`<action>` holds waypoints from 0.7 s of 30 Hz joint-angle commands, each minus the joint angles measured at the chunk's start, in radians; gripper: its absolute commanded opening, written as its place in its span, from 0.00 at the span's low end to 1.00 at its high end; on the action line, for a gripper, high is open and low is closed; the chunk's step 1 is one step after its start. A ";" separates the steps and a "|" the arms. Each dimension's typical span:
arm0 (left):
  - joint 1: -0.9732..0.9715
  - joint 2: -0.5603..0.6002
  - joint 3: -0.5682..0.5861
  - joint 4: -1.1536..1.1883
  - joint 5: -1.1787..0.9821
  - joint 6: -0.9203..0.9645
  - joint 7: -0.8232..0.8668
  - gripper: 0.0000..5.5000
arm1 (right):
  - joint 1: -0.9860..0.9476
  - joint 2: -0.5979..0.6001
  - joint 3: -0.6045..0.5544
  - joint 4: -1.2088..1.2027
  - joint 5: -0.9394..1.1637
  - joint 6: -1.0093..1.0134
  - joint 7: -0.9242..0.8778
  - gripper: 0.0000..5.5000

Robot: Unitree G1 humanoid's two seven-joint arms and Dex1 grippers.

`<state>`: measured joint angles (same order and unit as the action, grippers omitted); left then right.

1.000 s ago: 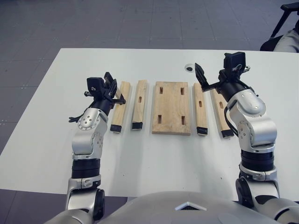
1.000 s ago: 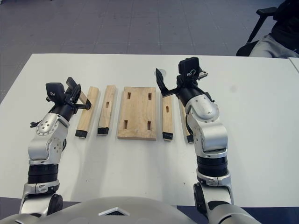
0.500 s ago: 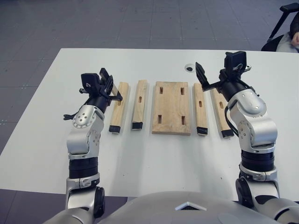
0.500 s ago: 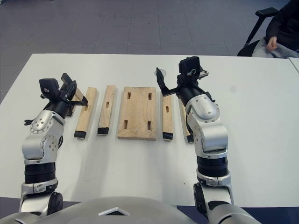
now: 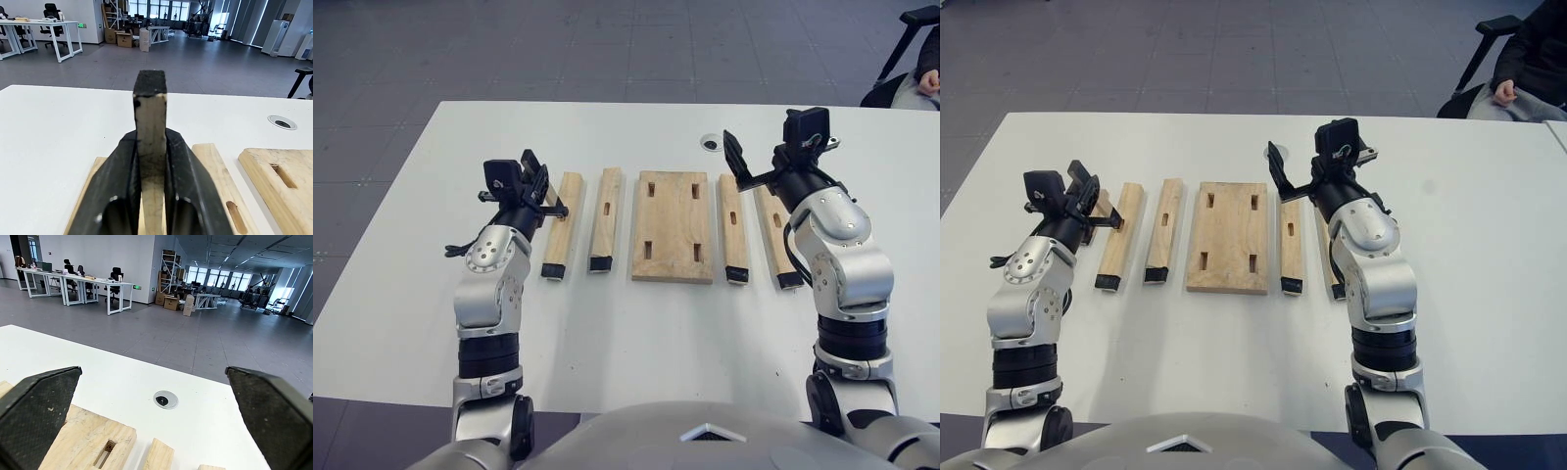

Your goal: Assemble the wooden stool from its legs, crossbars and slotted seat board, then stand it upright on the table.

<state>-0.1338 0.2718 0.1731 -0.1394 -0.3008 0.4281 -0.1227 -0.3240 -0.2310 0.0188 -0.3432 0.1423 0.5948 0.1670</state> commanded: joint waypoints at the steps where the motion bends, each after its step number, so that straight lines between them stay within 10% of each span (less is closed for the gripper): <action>1: 0.004 -0.011 0.011 0.003 0.010 -0.005 0.005 0.08 | -0.013 0.002 -0.006 -0.004 0.000 0.013 0.002 1.00; 21: 0.074 -0.050 -0.018 0.095 0.042 -0.061 0.000 0.08 | -0.017 0.004 -0.005 -0.008 -0.005 0.015 -0.002 1.00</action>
<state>-0.0945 0.2423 0.1681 -0.0852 -0.2681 0.3026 -0.1356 -0.3240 -0.2308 0.0182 -0.3434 0.1406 0.5949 0.1668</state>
